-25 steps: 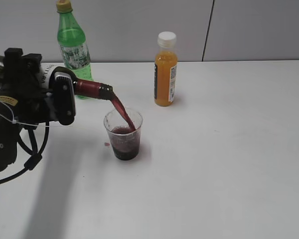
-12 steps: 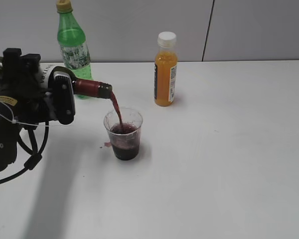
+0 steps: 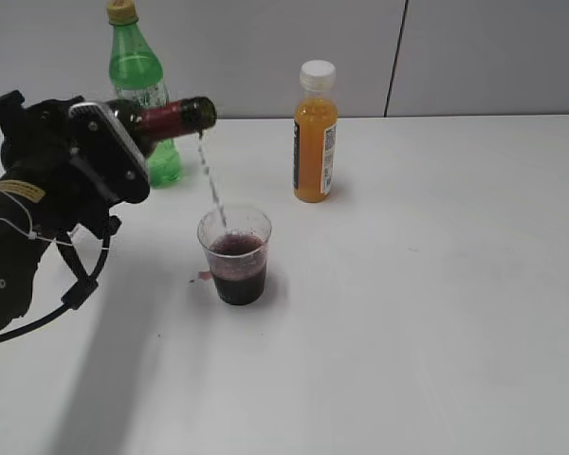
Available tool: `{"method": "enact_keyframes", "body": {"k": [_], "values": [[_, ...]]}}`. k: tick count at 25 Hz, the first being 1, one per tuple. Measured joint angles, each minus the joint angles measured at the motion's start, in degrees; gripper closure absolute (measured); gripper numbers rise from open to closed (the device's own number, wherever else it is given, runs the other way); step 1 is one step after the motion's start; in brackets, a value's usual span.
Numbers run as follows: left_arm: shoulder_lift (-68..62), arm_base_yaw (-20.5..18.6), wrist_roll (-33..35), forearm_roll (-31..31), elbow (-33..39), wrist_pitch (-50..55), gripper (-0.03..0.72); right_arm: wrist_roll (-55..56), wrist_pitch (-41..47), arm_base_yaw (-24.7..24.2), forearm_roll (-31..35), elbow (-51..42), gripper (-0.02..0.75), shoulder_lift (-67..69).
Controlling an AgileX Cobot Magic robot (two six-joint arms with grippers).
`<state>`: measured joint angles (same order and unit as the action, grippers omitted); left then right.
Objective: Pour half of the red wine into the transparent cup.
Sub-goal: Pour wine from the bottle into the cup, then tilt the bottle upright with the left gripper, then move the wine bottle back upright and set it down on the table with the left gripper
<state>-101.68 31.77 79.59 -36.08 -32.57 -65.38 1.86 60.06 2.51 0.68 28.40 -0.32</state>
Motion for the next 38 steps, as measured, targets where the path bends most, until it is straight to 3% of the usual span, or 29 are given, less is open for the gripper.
{"method": "enact_keyframes", "body": {"k": [9,14,18,22,28,34,38], "values": [[0.0,0.0,-37.1,4.1,0.0,0.0,0.139,0.0,0.0,0.0,0.0,0.0,0.148,0.0],[0.0,-0.5,-47.4,4.9,0.0,0.0,0.139,0.1,0.0,0.0,0.0,0.0,0.147,0.0],[0.0,-3.2,-55.5,5.9,0.0,0.0,0.139,0.1,0.0,0.0,0.0,0.0,0.147,0.0],[0.0,-7.8,-62.1,11.3,0.0,0.0,0.139,0.1,0.0,0.0,0.0,0.0,0.147,0.0],[0.0,-17.7,-73.3,25.5,0.0,3.3,0.140,0.0,0.0,0.0,0.0,0.0,0.148,0.0],[-0.1,-27.8,-79.1,39.0,0.0,7.6,0.140,0.0,0.0,0.0,0.0,0.0,0.148,0.0],[-1.9,-32.0,-82.3,44.1,-1.2,7.8,0.140,0.0,0.0,0.0,0.0,0.0,0.148,0.0]]}}
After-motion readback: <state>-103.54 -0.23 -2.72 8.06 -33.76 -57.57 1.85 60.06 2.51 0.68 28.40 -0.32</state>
